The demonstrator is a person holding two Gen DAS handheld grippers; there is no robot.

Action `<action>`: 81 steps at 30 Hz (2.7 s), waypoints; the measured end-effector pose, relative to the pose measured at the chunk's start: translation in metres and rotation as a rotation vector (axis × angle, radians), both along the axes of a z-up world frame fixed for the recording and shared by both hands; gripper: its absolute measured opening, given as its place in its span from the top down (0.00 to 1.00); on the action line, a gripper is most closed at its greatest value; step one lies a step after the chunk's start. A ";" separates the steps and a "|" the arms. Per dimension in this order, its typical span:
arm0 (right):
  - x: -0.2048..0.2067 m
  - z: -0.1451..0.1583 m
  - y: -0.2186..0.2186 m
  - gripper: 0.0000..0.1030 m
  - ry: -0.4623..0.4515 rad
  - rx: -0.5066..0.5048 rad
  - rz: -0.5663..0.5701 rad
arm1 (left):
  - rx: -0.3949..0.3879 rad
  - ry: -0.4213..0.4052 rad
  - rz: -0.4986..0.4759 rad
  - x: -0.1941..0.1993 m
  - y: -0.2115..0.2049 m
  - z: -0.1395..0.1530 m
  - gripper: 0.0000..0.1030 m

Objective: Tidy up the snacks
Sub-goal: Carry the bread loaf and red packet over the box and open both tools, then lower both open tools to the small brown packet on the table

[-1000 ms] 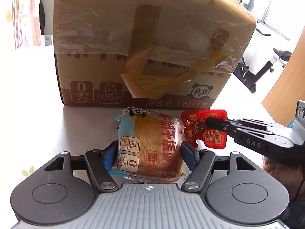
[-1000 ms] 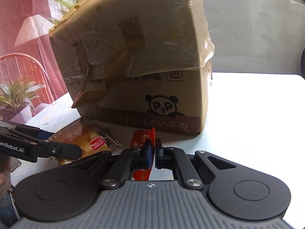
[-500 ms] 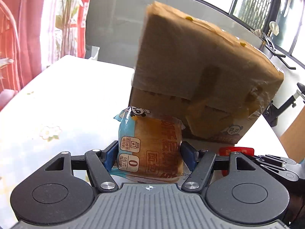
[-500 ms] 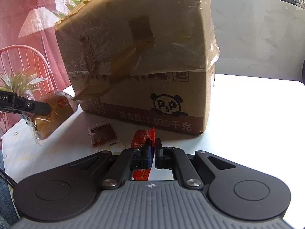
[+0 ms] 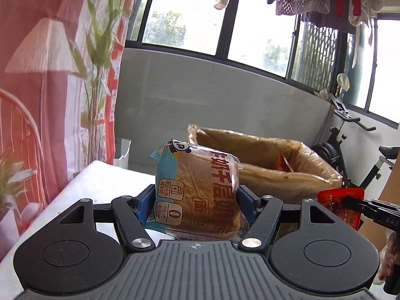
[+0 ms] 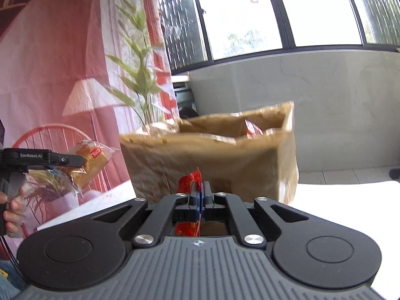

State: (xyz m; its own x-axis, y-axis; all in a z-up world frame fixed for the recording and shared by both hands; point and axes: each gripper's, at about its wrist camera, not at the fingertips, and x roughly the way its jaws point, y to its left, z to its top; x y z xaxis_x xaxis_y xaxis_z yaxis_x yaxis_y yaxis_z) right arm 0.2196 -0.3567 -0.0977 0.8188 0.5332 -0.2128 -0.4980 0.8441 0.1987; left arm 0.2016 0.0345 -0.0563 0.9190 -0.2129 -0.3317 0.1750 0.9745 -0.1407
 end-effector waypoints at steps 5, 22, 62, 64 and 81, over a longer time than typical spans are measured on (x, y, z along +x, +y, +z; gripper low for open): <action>0.017 0.049 0.008 0.98 -0.113 0.027 0.021 | 0.031 -0.097 -0.077 0.026 -0.027 0.038 0.30; 0.145 0.047 0.068 0.52 0.140 -0.066 -0.135 | 0.064 0.111 -0.149 0.182 -0.081 -0.005 0.24; 0.075 -0.111 0.141 0.47 0.349 -0.433 0.110 | 0.016 0.417 -0.412 0.131 -0.012 -0.161 0.49; 0.078 -0.115 0.149 0.39 0.343 -0.463 0.134 | 0.013 0.437 -0.413 0.128 -0.010 -0.169 0.49; 0.074 -0.129 0.124 0.56 0.377 -0.364 0.131 | -0.035 0.535 -0.456 0.142 -0.040 -0.206 0.50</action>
State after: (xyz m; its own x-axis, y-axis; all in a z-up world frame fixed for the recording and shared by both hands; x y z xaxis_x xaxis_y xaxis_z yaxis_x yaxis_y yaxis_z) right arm 0.2938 -0.2327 -0.2265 0.5817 0.4621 -0.6694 -0.5541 0.8276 0.0898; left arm 0.3440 -0.0053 -0.2618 0.4484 -0.5572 -0.6989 0.4631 0.8136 -0.3515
